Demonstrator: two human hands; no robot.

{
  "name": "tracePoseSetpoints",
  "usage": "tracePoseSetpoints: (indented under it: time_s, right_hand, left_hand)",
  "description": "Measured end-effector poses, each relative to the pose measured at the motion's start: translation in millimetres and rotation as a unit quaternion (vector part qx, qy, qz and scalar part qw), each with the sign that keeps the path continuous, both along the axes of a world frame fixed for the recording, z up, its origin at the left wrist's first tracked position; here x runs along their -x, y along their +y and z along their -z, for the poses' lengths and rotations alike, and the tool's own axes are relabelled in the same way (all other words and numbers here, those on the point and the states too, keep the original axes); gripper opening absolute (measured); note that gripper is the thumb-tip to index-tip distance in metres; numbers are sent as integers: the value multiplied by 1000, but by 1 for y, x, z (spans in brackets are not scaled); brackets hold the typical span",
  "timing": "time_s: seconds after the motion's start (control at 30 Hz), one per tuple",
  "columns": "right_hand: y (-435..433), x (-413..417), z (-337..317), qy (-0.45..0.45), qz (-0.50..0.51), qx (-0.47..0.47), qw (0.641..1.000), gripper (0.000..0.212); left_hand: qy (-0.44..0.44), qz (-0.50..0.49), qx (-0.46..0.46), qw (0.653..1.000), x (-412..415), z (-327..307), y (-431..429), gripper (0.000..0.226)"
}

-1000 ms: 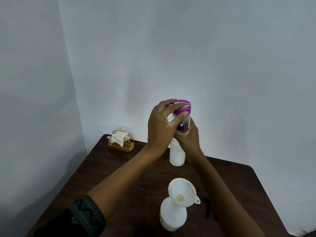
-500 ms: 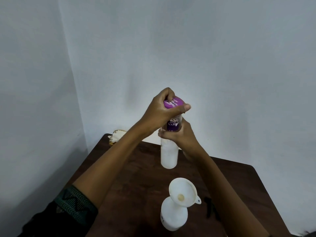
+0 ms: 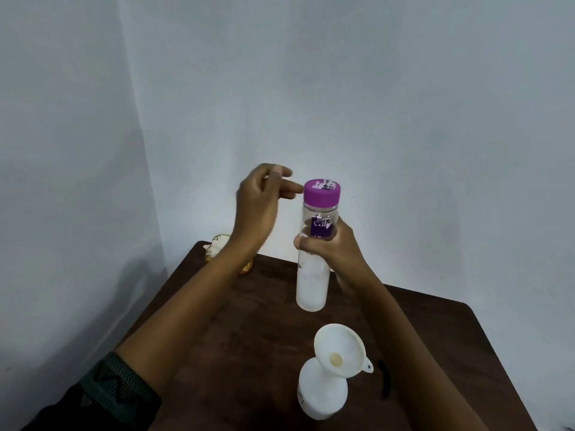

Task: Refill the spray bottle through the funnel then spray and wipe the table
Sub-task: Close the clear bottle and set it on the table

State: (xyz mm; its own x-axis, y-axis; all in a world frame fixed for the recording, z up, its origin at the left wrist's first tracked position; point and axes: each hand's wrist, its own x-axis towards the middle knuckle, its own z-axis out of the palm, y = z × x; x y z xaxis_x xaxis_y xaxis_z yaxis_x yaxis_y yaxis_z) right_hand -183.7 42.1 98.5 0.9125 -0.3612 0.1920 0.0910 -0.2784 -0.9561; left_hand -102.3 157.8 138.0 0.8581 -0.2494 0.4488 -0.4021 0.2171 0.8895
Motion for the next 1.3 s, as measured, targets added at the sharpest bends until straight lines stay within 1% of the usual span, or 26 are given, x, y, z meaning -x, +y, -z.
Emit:
tracePoseSetpoints:
  time_s: [0.07,0.1,0.17,0.23,0.27,0.3,0.33,0.37,0.4,0.43,0.47,0.53,0.6,0.67,0.7,0.73,0.8,0.87,0.97,1.03,1.1,1.13,1.2,1.23,1.27,1.3]
  right_hand:
    - [3,-3,2,-19,-6,28,999,44]
    - [5,-5,4,-27,-10,42,999,43]
    - [9,-7,4,-28,-27,58,998,44]
    - [10,-7,3,-18,-52,52,997,46]
    - [9,-6,2,-12,-63,43,997,48]
    - [8,-5,2,-9,-71,28,997,49]
    - [7,-5,1,-9,-71,3,997,51]
    - [4,-5,1,-11,-66,-22,998,55]
    - [2,-6,2,-10,-57,-38,998,56]
    - [-1,-7,2,-8,-48,-33,998,55]
    - [-1,-9,2,-6,-44,-21,999,53]
    - [4,-14,3,-6,-40,2,999,50]
    - [13,-21,5,-23,-46,18,999,50]
    - [18,-27,8,-36,-88,13,995,56]
    - [18,-27,8,-31,-124,-11,992,60]
    - [18,-27,9,-17,-162,-48,986,61]
    - [17,-27,12,17,-213,-92,972,55]
    - [19,-28,15,33,-215,-88,972,49]
    - [25,-33,17,37,-196,-80,977,50]
    - [30,-37,20,44,-181,-60,981,47]
    - [36,-45,27,45,-124,-1,991,42]
    - [38,-52,34,39,-69,30,996,39]
    - [37,-67,51,37,79,61,994,40]
    - [37,-79,62,46,145,60,987,44]
    - [35,-87,72,59,195,55,978,49]
    - [33,-97,82,73,227,51,970,51]
  left_hand:
    - [-27,43,-36,998,17,-3,-6,18]
    - [-30,67,-55,996,24,-5,-8,23]
    - [-26,116,-84,989,23,-8,-7,50]
    - [-15,198,-104,975,9,-9,0,72]
    - [-23,230,-120,966,2,-9,5,79]
    - [-39,236,-142,960,-5,-9,10,84]
    - [-50,217,-158,962,-12,-6,14,84]
    - [-45,176,-157,971,-17,-5,18,78]
    - [-29,128,-135,982,-21,-3,22,67]
    - [-11,90,-105,990,-25,-2,26,56]
    - [6,81,-82,993,-27,-1,29,46]
    - [18,132,-76,988,-14,-4,27,37]
    - [-9,159,-94,983,5,-4,16,40]
    - [-72,104,-123,984,16,-2,8,51]
    - [-86,89,-128,984,16,-3,7,51]
    - [-81,110,-130,982,10,-5,9,46]
    - [-55,219,-148,963,-4,-10,18,32]
    - [-54,292,-156,942,-14,-10,25,26]
    - [-32,315,-117,941,-21,-4,28,23]
    - [-18,342,-98,935,-30,7,32,27]
    - [0,347,-100,932,-49,29,38,34]
    - [25,309,-119,943,-61,45,44,39]
    - [76,173,-212,959,-85,94,56,45]
    - [96,108,-284,948,-98,125,66,46]
    - [107,71,-369,920,-106,154,75,48]
    - [107,63,-459,880,-113,182,84,52]
